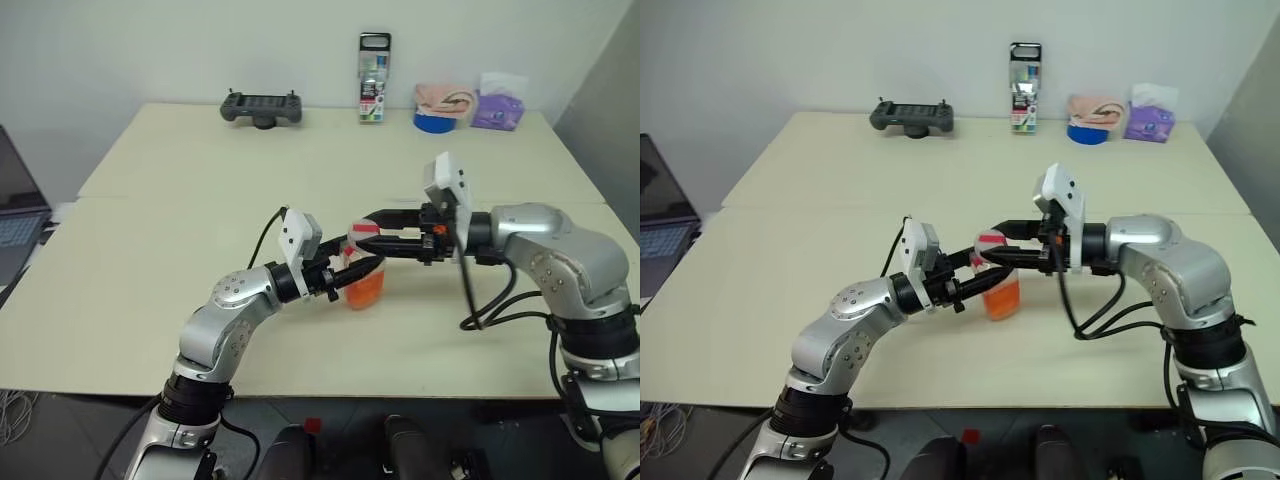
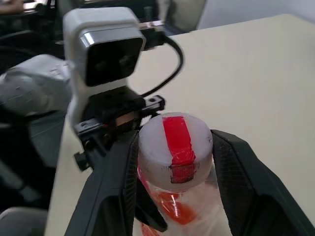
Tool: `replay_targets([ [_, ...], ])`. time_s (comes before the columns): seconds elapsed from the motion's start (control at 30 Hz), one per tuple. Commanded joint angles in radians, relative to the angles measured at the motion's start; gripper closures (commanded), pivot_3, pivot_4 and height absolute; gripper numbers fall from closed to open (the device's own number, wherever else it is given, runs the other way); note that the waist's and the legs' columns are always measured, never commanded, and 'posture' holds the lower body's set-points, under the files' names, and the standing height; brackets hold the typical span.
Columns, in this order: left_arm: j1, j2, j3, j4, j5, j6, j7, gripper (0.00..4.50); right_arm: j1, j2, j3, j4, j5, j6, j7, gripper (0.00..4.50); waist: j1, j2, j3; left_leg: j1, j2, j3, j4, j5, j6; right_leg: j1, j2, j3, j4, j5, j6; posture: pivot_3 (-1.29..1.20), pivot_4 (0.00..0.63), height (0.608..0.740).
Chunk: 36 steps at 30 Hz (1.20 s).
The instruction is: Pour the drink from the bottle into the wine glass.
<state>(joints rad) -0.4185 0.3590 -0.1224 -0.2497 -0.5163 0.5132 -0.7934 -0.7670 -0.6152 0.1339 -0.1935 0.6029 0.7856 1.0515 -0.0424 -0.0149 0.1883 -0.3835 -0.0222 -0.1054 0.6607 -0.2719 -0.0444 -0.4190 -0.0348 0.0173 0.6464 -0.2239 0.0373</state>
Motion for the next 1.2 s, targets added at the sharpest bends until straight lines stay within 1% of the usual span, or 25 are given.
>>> replay_targets([
  [0.03,-0.042,0.048,0.057,0.013,-0.026,0.017,-0.028,2.37,-0.049,-0.019,0.079,0.007,-0.018,-0.1,0.185,2.63,-0.009,0.0,0.0,0.001,0.001,0.0,0.0,0.0,0.0,0.0,0.001,0.0,0.001,-0.001,0.001,0.0,0.15,0.74],
  [0.1,-0.054,0.062,0.051,0.037,-0.022,0.008,-0.059,2.37,-0.064,-0.022,0.089,0.032,-0.036,-0.126,0.213,2.63,-0.009,0.0,0.0,0.002,0.003,-0.002,0.0,0.0,0.0,0.0,0.004,0.0,0.003,-0.003,0.004,0.0,0.15,0.74],
  [0.17,-0.063,0.071,0.033,0.068,0.006,-0.023,-0.088,2.37,-0.076,-0.022,0.081,0.047,-0.033,-0.128,0.231,2.63,-0.006,0.0,0.0,0.001,0.004,-0.003,0.0,0.0,0.0,0.0,0.006,-0.001,0.003,-0.002,0.004,0.0,0.15,0.74],
  [0.23,-0.072,0.063,0.029,0.089,0.015,-0.039,-0.095,2.37,-0.083,-0.022,0.061,0.052,-0.011,-0.107,0.239,1.88,-0.003,0.0,0.0,0.001,0.004,-0.003,0.0,0.0,0.0,0.0,0.006,0.0,0.003,-0.002,0.003,0.0,0.15,0.74],
  [0.3,-0.08,0.05,0.021,0.105,0.017,-0.049,-0.1,2.37,-0.081,-0.023,0.034,0.043,0.007,-0.091,0.235,1.26,0.001,0.0,0.0,0.0,0.003,-0.002,0.001,0.0,0.0,0.0,0.005,0.0,0.002,0.0,0.0,0.0,0.15,0.74],
  [0.4,-0.087,0.029,0.012,0.124,0.022,-0.068,-0.103,2.37,-0.066,-0.015,0.0,0.023,-0.02,-0.118,0.174,0.1,0.008,0.0,0.0,0.0,0.002,-0.002,0.001,0.0,0.0,0.0,0.003,0.001,0.001,0.001,-0.002,0.0,0.15,0.74],
  [0.43,-0.09,0.022,0.008,0.129,0.026,-0.075,-0.103,2.37,-0.056,-0.019,-0.01,0.003,-0.021,-0.114,0.156,0.01,0.01,0.0,0.0,0.0,0.001,-0.002,0.001,0.0,0.0,0.0,0.002,0.0,0.001,0.001,-0.002,0.0,0.15,0.74],
  [0.6,-0.117,0.0,0.001,0.165,0.037,-0.095,-0.116,2.37,0.003,-0.036,-0.069,-0.117,0.002,-0.034,0.042,0.0,0.014,0.0,0.0,-0.001,0.0,-0.003,0.001,0.0,-0.001,-0.001,0.0,-0.001,0.001,0.001,-0.002,0.0,0.15,0.74],
  [0.67,-0.141,-0.002,-0.007,0.186,0.047,-0.103,-0.136,2.37,0.04,-0.028,-0.099,-0.198,-0.041,-0.003,-0.09,0.0,0.015,0.0,0.0,-0.002,-0.001,-0.003,0.001,0.0,-0.001,-0.001,-0.001,0.0,0.001,0.001,-0.001,0.0,0.15,0.74],
  [0.73,-0.161,0.001,-0.01,0.203,0.057,-0.109,-0.155,2.37,0.067,-0.012,-0.116,-0.288,-0.047,0.062,-0.209,0.0,0.016,0.0,0.0,-0.002,-0.001,-0.002,0.001,0.0,-0.001,-0.001,-0.001,0.0,0.001,0.001,-0.001,0.0,0.15,0.74],
  [0.8,-0.186,0.0,-0.006,0.222,0.059,-0.113,-0.169,2.37,0.094,0.03,-0.135,-0.378,-0.045,0.148,-0.349,0.0,0.015,0.0,0.0,-0.002,-0.001,-0.003,0.001,0.0,-0.001,-0.001,-0.001,0.0,0.001,0.001,-0.001,0.0,0.15,0.74],
  [0.93,-0.22,-0.004,-0.01,0.251,0.066,-0.127,-0.2,2.37,0.154,0.131,-0.156,-0.544,-0.023,0.313,-0.573,0.0,0.014,0.0,0.0,-0.002,0.0,-0.003,0.001,0.0,-0.001,-0.001,0.0,0.0,0.002,0.001,-0.001,0.0,0.15,0.74],
  [1.03,-0.232,-0.017,-0.012,0.275,0.067,-0.14,-0.217,2.37,0.191,0.215,-0.158,-0.611,-0.015,0.392,-0.69,0.0,0.014,0.0,0.0,-0.002,-0.001,-0.002,0.001,0.001,-0.001,-0.001,-0.001,0.0,0.002,0.001,-0.001,0.0,0.15,0.74],
  [1.2,-0.233,-0.033,-0.021,0.304,0.076,-0.156,-0.238,2.37,0.227,0.343,-0.164,-0.664,-0.064,0.464,-0.871,0.0,0.014,0.0,0.0,-0.002,-0.001,-0.002,0.001,0.001,-0.001,-0.001,-0.001,0.0,0.002,0.001,-0.001,0.0,0.15,0.74],
])
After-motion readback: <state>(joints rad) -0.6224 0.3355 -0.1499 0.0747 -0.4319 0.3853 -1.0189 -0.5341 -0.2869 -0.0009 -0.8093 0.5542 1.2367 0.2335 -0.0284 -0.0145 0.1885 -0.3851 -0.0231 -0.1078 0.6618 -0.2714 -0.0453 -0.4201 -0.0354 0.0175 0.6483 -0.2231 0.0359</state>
